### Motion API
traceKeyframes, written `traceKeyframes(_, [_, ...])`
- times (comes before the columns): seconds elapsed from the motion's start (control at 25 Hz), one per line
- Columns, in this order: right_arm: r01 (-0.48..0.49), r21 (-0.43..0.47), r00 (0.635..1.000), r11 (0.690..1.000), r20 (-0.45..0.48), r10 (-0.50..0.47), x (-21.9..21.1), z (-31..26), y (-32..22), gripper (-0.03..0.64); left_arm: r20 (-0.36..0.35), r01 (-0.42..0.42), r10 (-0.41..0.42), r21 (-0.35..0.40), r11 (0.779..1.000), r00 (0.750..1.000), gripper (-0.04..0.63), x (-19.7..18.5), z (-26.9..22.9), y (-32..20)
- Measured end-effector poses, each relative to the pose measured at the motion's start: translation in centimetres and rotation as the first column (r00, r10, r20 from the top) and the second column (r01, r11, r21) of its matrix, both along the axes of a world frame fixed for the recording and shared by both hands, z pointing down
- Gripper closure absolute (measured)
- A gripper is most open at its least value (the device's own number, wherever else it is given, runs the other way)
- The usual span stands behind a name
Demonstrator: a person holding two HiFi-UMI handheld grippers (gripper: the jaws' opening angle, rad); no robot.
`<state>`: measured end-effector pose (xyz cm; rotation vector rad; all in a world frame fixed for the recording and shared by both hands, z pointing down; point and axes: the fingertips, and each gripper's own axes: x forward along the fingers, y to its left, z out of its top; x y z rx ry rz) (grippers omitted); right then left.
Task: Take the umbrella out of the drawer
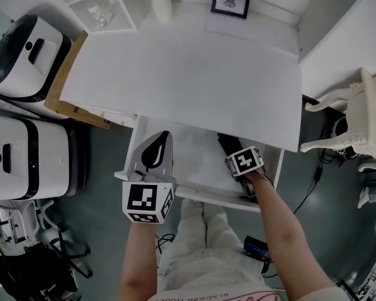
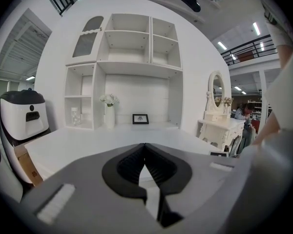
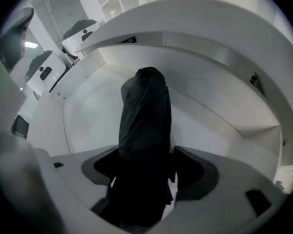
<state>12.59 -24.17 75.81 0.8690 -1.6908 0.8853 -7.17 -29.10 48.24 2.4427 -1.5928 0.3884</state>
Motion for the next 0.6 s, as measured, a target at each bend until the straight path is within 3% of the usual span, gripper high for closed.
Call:
traceKeyframes(0.2, [0.047, 0.017, 0.996, 0.999, -0.079, -0.045, 0.2, 0.6, -0.4, 0.304, -0.005, -0.002, 0.002, -0.004, 1.0, 1.0, 0.588, 0.0, 0.3, -0.4])
traceKeyframes(0.6, [0.106, -0.021, 0.987, 0.994, -0.116, -0.108, 0.3, 0.1, 0.3, 0.351, -0.011, -0.015, 0.015, 0.002, 1.0, 1.0, 0.588, 0.0, 0.0, -1.1])
